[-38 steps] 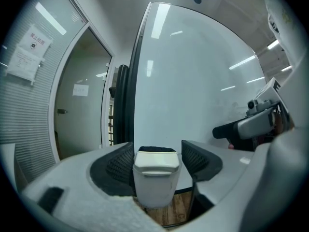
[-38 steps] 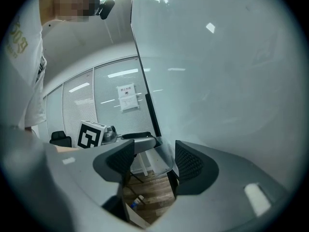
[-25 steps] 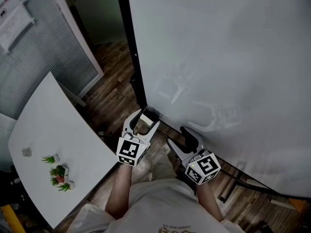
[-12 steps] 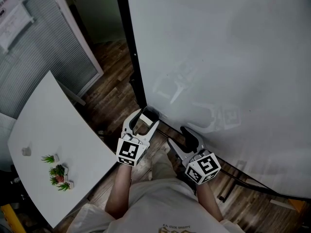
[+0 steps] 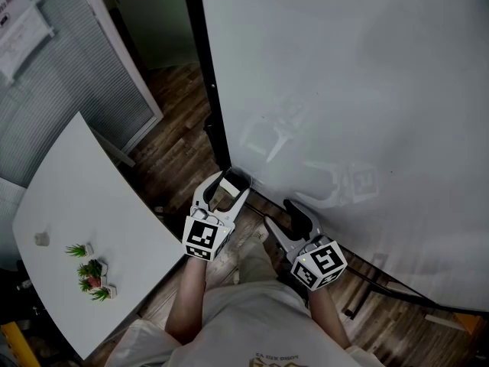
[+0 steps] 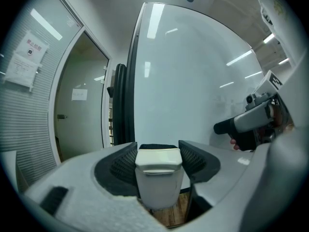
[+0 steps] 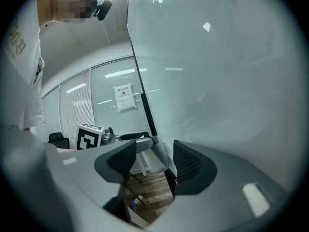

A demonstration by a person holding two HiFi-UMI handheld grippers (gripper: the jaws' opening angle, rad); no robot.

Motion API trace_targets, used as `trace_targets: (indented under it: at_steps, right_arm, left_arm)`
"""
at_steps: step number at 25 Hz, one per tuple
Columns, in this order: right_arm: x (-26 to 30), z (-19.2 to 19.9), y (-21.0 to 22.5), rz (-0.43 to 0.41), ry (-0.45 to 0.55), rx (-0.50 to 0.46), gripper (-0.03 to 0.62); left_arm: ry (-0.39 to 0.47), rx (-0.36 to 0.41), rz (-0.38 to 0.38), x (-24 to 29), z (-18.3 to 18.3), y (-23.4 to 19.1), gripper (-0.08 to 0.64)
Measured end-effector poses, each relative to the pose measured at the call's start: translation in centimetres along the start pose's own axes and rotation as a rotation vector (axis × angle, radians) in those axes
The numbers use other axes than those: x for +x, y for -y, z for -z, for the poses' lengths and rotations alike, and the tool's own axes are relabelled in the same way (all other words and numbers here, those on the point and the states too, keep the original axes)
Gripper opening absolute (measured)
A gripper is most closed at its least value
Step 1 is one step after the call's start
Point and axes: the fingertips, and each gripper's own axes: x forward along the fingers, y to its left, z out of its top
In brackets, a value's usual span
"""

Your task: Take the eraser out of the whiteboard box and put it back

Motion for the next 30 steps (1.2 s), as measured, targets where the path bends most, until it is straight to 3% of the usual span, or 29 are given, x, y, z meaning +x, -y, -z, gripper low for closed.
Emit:
trace_targets:
  at_steps: [30]
  right_arm:
    - [-0.41, -0.01, -0.34, 0.014, 0.013, -0.007, 0.236]
  left_arm:
    - [-0.017, -0.031, -0.037, -0.44, -0.08, -0.16, 0.264]
